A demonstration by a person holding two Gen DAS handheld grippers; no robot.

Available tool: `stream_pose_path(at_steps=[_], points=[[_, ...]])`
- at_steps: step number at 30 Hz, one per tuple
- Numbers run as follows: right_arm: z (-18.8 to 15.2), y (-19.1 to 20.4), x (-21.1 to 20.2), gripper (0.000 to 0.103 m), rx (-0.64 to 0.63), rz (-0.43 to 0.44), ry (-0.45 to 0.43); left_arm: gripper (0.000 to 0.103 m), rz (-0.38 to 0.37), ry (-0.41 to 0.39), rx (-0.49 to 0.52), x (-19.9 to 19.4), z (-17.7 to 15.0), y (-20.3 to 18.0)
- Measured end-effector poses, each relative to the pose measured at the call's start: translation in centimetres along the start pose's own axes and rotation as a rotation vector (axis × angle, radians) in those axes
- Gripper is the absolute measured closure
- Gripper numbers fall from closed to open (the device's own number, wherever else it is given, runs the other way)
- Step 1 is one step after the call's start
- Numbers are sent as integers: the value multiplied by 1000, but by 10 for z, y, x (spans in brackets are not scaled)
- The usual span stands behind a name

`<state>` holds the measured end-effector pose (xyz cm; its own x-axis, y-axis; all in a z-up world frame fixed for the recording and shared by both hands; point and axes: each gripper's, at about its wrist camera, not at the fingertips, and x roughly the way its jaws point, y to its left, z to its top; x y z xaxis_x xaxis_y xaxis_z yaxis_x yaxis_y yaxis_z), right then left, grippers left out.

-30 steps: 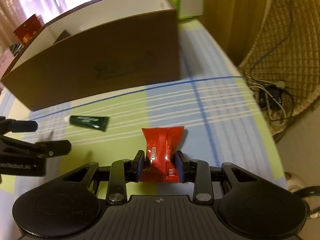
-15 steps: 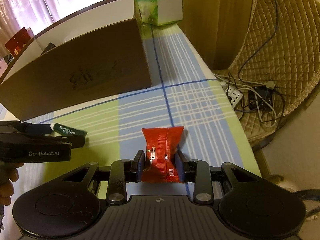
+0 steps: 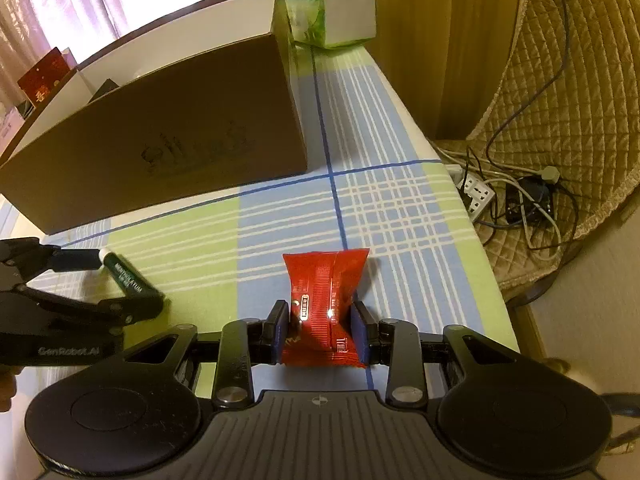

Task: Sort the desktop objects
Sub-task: 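Lift the lip gel and red packet and carry them toward the box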

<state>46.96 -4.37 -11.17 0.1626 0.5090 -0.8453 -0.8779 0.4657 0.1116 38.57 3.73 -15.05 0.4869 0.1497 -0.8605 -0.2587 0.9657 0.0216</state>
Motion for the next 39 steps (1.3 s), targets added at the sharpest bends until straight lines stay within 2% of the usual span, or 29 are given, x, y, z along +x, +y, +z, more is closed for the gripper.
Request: stream_pose_path(at_steps=[8,17,26,27,29,30,31,39], points=[[-4,8,-2,73,-26,21,15,23,2,26,8,-12,-16,3],[-21,37,-7,73,-106,92,49,23,2,43,4,-33,-49,9],[-39,58,-11,72,-189,133,67,23,-11,16,21,-56,-80,21],[-40,58,-11,70,-193,131,66,23,-12,11,28,-56,-80,21],[-41,58,-11,57,-183,124,61,22,-31,4,52,-54,-80,21],[-41,59,-10,44,-179,117,58,21,-35,6,61,-52,-80,21],[-42,59,-10,40,-180,114,54,20,-41,8,76,-51,-81,21],[-44,58,-13,40,-185,110,67,14,-87,-18,172,-47,-81,25]])
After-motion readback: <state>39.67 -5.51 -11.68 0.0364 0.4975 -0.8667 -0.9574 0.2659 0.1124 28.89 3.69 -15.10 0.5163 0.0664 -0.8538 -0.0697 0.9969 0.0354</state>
